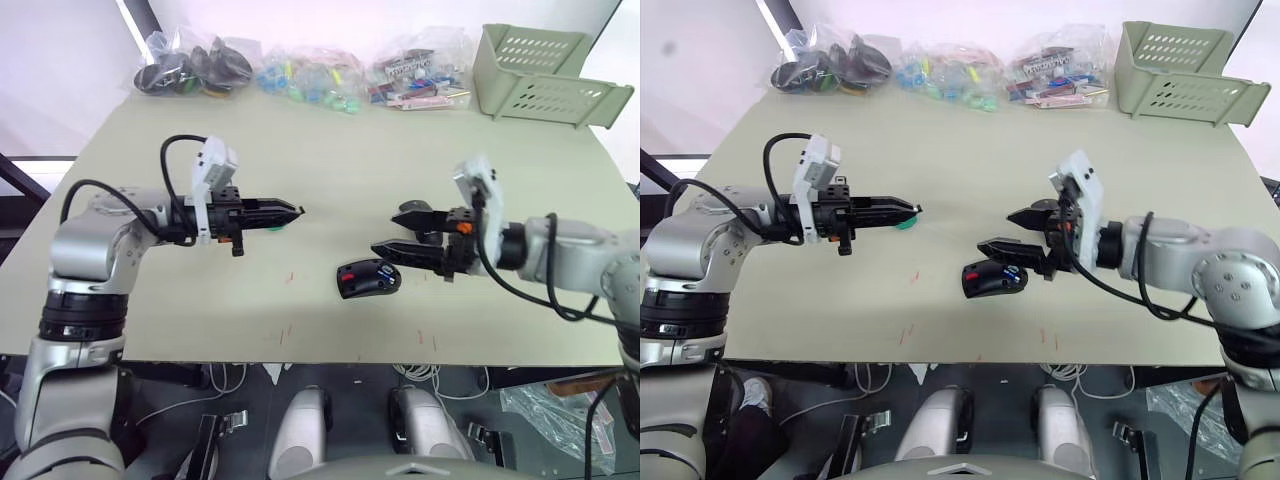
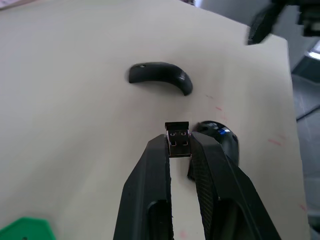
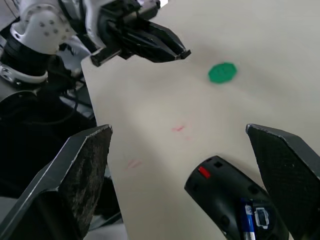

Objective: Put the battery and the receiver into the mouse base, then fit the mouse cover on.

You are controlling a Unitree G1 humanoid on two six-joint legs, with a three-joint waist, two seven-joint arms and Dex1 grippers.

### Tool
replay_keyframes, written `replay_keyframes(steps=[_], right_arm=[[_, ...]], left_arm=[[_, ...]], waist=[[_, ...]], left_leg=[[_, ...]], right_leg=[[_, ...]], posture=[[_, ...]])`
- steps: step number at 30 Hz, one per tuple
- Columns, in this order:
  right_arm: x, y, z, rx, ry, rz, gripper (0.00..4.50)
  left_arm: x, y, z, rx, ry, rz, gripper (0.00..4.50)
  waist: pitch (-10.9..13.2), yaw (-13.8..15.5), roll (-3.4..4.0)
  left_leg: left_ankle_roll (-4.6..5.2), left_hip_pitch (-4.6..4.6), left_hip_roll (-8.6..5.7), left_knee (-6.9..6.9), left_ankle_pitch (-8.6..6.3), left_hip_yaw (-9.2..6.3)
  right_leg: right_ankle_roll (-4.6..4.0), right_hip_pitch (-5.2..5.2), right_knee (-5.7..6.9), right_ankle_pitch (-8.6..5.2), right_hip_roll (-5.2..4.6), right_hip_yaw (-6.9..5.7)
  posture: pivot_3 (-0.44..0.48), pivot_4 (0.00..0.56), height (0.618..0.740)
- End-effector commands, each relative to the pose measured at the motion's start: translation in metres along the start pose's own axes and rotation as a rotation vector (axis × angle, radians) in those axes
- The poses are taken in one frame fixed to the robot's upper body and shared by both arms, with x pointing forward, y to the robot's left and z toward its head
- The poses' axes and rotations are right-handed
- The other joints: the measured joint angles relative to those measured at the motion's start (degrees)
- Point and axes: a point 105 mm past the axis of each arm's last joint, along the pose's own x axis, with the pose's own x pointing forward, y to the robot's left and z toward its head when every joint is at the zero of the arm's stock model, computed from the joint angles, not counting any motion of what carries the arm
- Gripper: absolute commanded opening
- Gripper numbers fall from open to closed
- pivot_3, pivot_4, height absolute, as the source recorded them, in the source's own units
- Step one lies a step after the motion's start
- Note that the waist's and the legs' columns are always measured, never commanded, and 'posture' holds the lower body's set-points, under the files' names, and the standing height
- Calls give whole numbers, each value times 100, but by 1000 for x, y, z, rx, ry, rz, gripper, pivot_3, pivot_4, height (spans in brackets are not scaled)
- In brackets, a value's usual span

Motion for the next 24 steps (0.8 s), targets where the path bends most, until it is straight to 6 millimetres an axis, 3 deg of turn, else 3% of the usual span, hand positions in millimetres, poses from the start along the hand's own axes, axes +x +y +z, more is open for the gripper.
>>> replay_keyframes(steps=[1,4,8,14,22,24], right_arm=[[4,-5,9,85,26,-10,4500],[12,-17,21,291,11,-5,4500],[18,-16,17,442,58,70,4500],[25,-19,14,492,118,92,2788],[27,-22,16,520,148,105,2788],[28,-22,15,531,159,118,2248]], left_arm=[[4,-8,16,121,-2,-70,424],[16,-16,20,205,11,-150,424],[28,-24,25,278,7,-233,424],[39,-29,30,360,21,-304,346],[42,-31,30,412,31,-330,346],[42,-31,30,426,36,-332,346]], waist=[[0,3,0],[0,-2,0],[0,2,0],[0,-10,0],[2,-27,3],[2,-26,3]], left_leg=[[0,-22,0,4,0,-2],[1,-60,-1,11,1,-3],[1,-62,-2,11,1,0],[2,-63,-2,12,1,0],[2,-61,5,12,1,-4],[2,-61,5,12,1,-3]], right_leg=[[8,-20,3,5,1,-1],[11,-55,9,8,3,-1],[12,-58,10,8,3,1],[12,-57,11,8,12,4],[12,-60,19,8,26,7],[12,-60,19,8,25,9]], posture=[[0,150,740],[0,150,740],[0,150,740],[0,150,740],[0,150,740],[0,150,740]])
